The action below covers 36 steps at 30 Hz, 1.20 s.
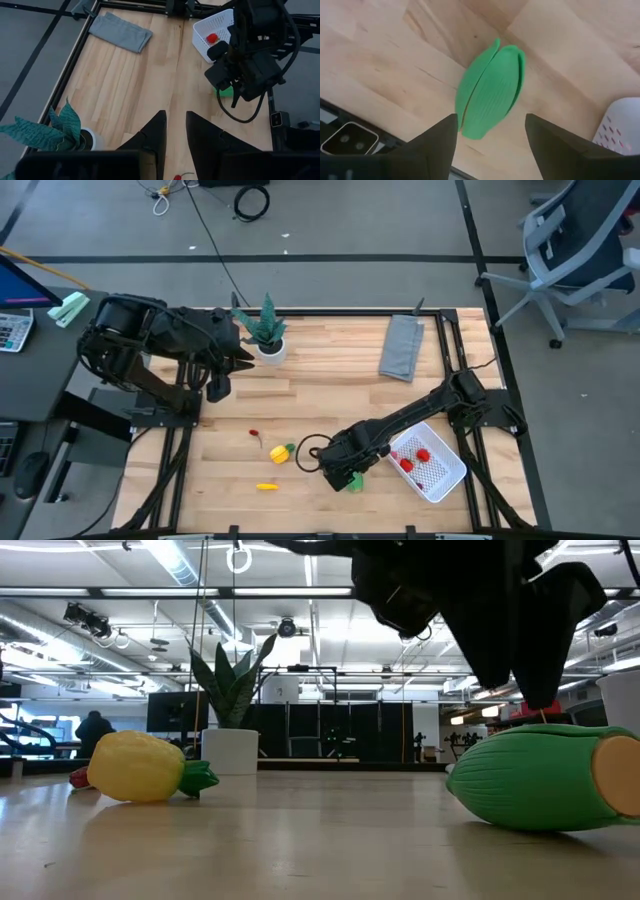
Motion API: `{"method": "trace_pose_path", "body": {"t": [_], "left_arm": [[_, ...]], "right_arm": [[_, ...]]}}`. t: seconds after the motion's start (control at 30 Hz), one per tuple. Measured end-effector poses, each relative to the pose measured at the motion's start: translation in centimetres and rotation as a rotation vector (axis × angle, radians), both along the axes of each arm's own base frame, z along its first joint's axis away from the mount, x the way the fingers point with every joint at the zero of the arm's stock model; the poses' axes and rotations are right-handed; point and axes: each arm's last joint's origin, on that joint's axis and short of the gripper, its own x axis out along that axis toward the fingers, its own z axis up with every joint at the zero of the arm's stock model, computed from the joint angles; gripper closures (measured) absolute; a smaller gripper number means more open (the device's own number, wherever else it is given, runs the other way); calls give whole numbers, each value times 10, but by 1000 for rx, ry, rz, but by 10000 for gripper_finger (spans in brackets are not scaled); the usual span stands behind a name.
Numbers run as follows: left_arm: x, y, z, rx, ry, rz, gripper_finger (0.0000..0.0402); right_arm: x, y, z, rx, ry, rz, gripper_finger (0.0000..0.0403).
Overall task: Pick and placing Produce into tupperware
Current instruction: Put the green corn into the white basket
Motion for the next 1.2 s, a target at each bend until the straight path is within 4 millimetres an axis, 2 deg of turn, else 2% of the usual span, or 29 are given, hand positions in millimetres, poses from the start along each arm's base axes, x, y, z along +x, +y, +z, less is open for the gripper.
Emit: {"method": "trace_pose_path", "body": {"t": [0.33, 0.83, 1.2], "left_arm": [[0, 0, 0, 0, 0, 0, 321], [0, 0, 0, 1, 1, -1, 319], [0, 0, 0, 2, 1, -2, 319]], "right_arm": [[3, 4, -20, -7, 50, -1, 161], [4, 5, -21, 19, 52, 29, 153], [4, 5, -21, 31, 88, -89, 143]]}}
